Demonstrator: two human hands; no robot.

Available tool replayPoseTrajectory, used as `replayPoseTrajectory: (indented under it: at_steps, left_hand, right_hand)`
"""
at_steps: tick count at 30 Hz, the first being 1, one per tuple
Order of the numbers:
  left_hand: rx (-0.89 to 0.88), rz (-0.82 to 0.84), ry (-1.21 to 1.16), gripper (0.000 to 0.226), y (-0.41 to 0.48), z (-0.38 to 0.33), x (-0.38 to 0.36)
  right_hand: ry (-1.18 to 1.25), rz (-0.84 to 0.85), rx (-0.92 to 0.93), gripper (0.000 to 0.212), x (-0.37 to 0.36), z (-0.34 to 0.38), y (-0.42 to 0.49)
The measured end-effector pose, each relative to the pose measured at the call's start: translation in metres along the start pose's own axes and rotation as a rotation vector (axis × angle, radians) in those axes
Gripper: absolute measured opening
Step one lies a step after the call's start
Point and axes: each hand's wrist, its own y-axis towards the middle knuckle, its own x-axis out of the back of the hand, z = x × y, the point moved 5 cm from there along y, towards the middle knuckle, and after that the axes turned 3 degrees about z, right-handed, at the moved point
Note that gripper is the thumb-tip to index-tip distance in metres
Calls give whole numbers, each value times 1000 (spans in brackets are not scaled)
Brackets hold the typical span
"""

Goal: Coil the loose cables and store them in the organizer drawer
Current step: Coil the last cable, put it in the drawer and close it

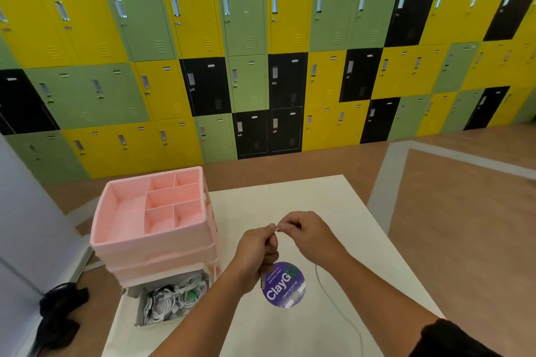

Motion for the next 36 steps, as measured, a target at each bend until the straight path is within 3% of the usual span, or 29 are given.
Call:
replayPoseTrajectory:
  at_steps: [6,10,15,19,22,26,28,33,36]
  left_hand:
    - [-59,50,-240,44,-10,-31,6]
    - [-149,30,-531,37,-2,-54,18]
    - [-228,-119,-633,30,9,-56,29]
    - [-310,-261,-545,30,15,-49,35]
    - [-344,-289,-331,30,18,-48,40]
    - [-365,-170,159,34,16,-39,31]
    - [-334,-83,275,34,15,-34,23]
    - [-210,122,57,33,5,-40,12]
    - [-171,195,-6,35,1,-40,9]
  right_hand:
    - [95,-42,-2,26,2,-1,-1]
    - [78,86,-105,29,-20,-14,-9]
    - [-9,226,-93,26,-50,6,-20]
    - [-153,282,-51,28,-60,24,-21]
    - [-248,262,7,28,-52,35,-20]
    - [-338,138,109,19,-21,57,-6]
    - [-394,105,120,18,-8,62,1]
    - [-223,-10,62,17,24,55,12]
    - [-93,25,41,12,27,46,14]
